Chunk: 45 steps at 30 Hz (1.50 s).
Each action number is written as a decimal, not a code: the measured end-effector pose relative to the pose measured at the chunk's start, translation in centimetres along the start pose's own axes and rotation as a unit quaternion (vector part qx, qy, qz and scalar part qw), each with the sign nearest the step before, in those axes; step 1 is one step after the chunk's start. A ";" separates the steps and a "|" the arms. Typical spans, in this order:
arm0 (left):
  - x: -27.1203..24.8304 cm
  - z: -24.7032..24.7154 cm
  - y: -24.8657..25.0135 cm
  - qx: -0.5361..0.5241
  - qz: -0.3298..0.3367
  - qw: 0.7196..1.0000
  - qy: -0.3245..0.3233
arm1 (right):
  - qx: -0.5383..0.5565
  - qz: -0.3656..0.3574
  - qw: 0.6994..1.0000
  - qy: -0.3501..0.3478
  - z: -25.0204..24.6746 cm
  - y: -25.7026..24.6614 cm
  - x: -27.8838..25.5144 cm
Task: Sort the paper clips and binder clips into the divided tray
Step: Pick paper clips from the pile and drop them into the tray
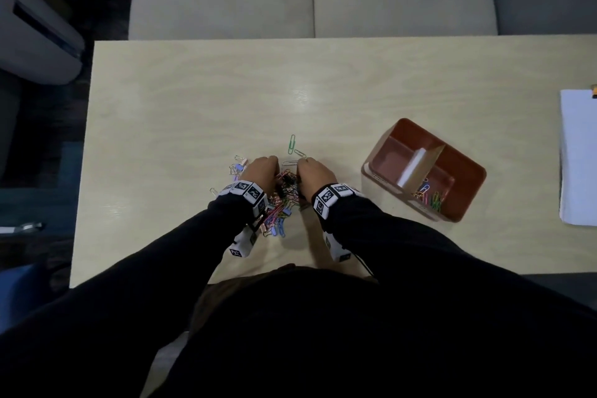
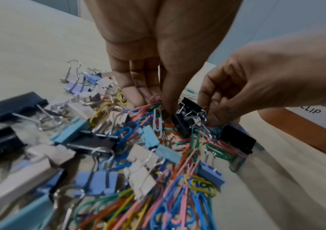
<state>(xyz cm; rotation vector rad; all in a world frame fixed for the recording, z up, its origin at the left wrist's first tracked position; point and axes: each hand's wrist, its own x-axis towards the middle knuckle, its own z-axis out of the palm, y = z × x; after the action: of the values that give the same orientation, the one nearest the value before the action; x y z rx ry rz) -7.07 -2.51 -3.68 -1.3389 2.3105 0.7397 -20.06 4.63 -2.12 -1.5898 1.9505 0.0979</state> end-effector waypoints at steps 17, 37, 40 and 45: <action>-1.1 -2.6 -0.4 -0.124 0.004 0.991 0.042 | 0.198 0.069 0.975 0.067 -2.3 2.5 -1.3; -5.3 -5.5 12.8 -0.238 0.202 0.947 0.078 | 0.318 0.107 0.893 0.299 -7.8 10.4 -9.4; -4.9 -5.0 16.1 -0.219 0.226 0.946 0.073 | 0.322 0.119 0.881 0.327 -8.1 12.3 -11.2; -4.2 -3.8 21.7 -0.179 0.262 0.945 0.072 | 0.331 0.190 0.845 0.375 -7.5 16.2 -13.7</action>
<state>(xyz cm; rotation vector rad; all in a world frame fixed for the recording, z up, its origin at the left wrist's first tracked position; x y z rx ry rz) -24.26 6.98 7.25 -0.9209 2.7879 1.3187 -36.59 17.75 5.70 -0.7933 2.4497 -1.0764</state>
